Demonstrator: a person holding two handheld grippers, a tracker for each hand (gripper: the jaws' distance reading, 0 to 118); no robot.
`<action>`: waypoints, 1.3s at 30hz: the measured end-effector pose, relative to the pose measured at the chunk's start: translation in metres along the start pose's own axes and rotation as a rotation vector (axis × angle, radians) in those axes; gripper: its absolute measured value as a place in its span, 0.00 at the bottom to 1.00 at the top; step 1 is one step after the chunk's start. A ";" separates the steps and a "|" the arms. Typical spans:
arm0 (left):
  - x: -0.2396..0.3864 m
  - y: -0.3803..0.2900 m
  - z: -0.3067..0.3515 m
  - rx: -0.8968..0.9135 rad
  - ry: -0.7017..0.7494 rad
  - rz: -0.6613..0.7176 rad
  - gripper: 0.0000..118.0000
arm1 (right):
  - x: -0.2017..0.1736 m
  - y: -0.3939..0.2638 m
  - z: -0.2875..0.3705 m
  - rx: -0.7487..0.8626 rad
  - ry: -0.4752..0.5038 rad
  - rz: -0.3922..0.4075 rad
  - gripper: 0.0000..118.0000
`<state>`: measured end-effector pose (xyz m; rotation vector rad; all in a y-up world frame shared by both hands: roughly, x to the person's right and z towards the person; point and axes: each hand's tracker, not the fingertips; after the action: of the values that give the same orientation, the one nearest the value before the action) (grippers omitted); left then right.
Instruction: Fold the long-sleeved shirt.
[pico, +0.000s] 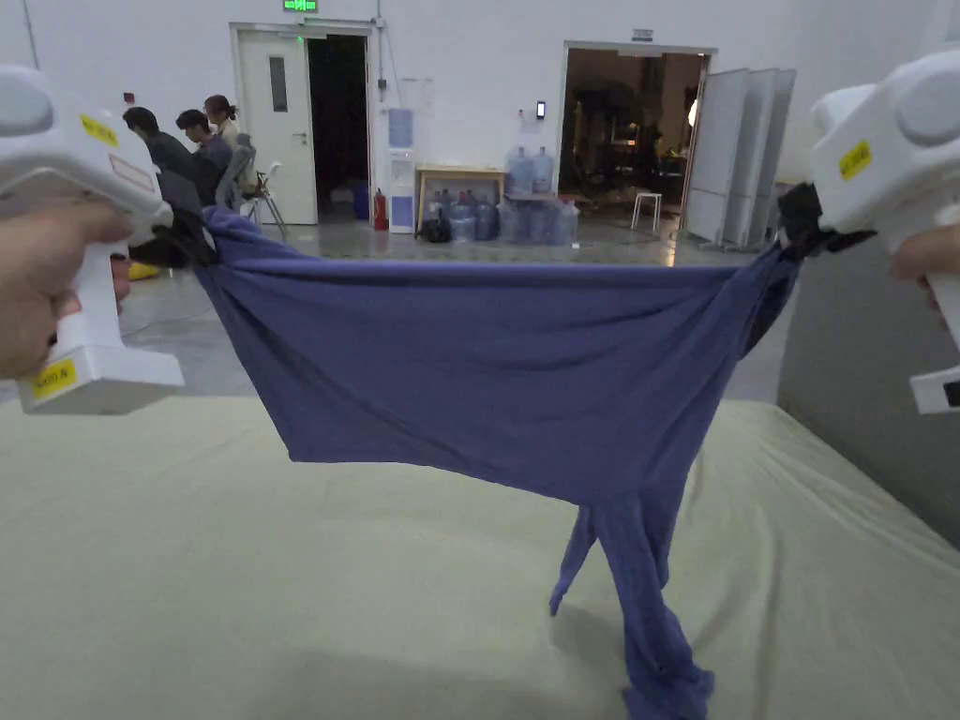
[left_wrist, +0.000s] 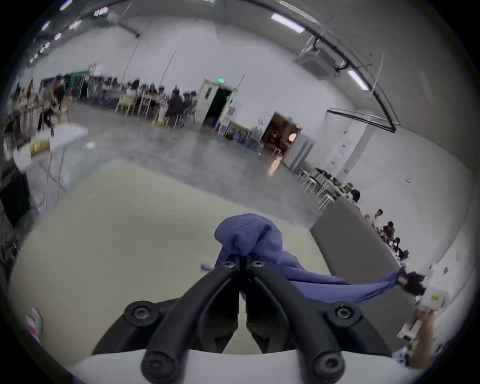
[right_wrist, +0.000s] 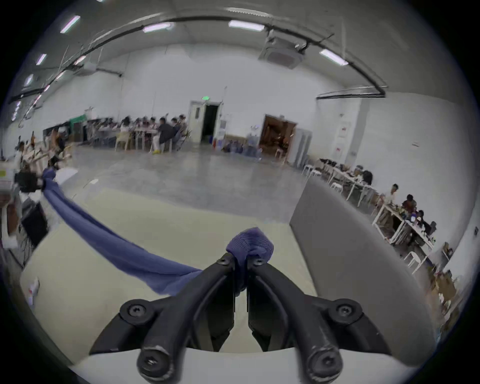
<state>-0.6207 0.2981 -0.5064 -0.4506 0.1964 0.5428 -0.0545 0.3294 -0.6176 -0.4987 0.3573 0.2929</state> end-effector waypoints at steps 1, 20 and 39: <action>-0.002 -0.038 -0.002 -0.020 -0.019 0.033 0.00 | -0.004 -0.028 -0.013 -0.038 0.032 -0.011 0.03; -0.179 -0.364 0.119 -0.454 0.017 0.061 0.00 | -0.073 -0.422 0.081 -0.394 0.190 -0.021 0.03; -0.242 -0.527 0.190 -0.650 0.167 0.121 0.00 | -0.116 -0.589 0.142 -0.718 0.122 0.097 0.00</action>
<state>-0.5286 -0.1253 -0.0763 -1.1237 0.2062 0.6854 0.0889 -0.1142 -0.2131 -1.2105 0.3909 0.4879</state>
